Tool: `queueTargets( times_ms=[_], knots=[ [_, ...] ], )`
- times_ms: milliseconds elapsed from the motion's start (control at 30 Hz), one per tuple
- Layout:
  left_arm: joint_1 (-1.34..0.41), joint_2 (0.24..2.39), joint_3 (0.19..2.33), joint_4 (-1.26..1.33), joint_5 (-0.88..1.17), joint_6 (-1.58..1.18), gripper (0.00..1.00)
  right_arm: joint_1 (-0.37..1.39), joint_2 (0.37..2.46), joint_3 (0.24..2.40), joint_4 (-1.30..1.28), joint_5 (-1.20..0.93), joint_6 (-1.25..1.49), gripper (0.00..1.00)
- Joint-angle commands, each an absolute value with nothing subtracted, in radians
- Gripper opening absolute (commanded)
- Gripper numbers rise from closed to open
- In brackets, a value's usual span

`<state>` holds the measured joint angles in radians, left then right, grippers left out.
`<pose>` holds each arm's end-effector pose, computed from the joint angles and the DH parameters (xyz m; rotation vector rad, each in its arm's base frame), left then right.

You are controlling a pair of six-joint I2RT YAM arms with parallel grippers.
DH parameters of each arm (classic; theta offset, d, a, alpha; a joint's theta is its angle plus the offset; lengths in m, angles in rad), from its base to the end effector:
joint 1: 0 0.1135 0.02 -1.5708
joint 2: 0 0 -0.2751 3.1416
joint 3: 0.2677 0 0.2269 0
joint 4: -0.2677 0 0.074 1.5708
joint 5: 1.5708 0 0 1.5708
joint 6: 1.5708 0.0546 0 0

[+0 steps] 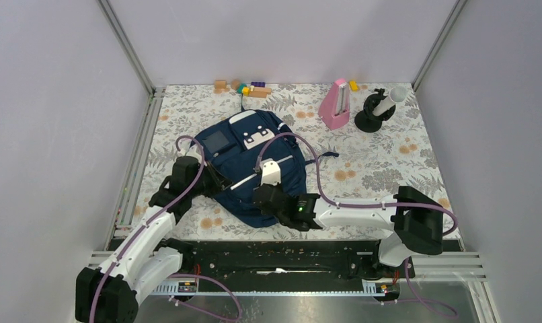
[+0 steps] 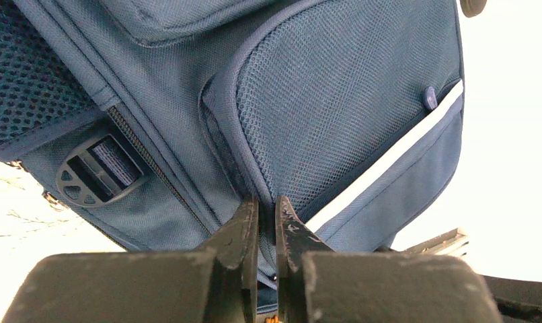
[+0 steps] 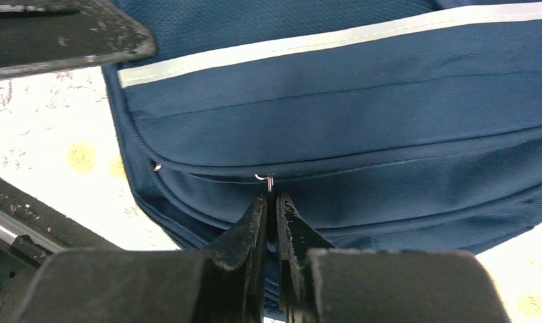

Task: Pack the student bag
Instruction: Zip the student bag at the center of the board.

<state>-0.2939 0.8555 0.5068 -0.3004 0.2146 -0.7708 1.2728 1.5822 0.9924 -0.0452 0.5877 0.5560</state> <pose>0.1566 -0.0596 0.2258 -0.4286 2.2901 -0.8022 0.1272 0.3109 0.2459 -0.4349 2.0743 0.4518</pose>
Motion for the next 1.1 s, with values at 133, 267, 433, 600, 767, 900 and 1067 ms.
queueTargets(
  times_ms=[133, 267, 433, 600, 767, 900, 1067],
  knots=[
    [-0.230, 0.863, 0.610, -0.334, 0.200, -0.676, 0.00, 1.225, 1.510, 0.953, -0.066, 0.680, 0.547, 0.00],
    [-0.209, 0.875, 0.629, -0.351, 0.205, -0.655, 0.00, 1.212, 1.495, 0.936, -0.066, 0.685, 0.546, 0.00],
    [-0.176, 0.887, 0.651, -0.371, 0.216, -0.628, 0.00, 1.195, 1.481, 0.915, -0.067, 0.688, 0.541, 0.00],
    [-0.128, 0.897, 0.685, -0.416, 0.214, -0.577, 0.00, 1.172, 1.463, 0.891, -0.066, 0.687, 0.535, 0.00],
    [-0.058, 0.893, 0.708, -0.446, 0.233, -0.536, 0.00, 1.160, 1.454, 0.866, -0.056, 0.692, 0.534, 0.00],
    [-0.017, 0.902, 0.728, -0.468, 0.240, -0.497, 0.00, 1.149, 1.465, 0.858, -0.054, 0.692, 0.535, 0.00],
    [-0.002, 0.917, 0.757, -0.505, 0.209, -0.442, 0.00, 1.125, 1.475, 0.853, -0.051, 0.696, 0.526, 0.00]
  ],
)
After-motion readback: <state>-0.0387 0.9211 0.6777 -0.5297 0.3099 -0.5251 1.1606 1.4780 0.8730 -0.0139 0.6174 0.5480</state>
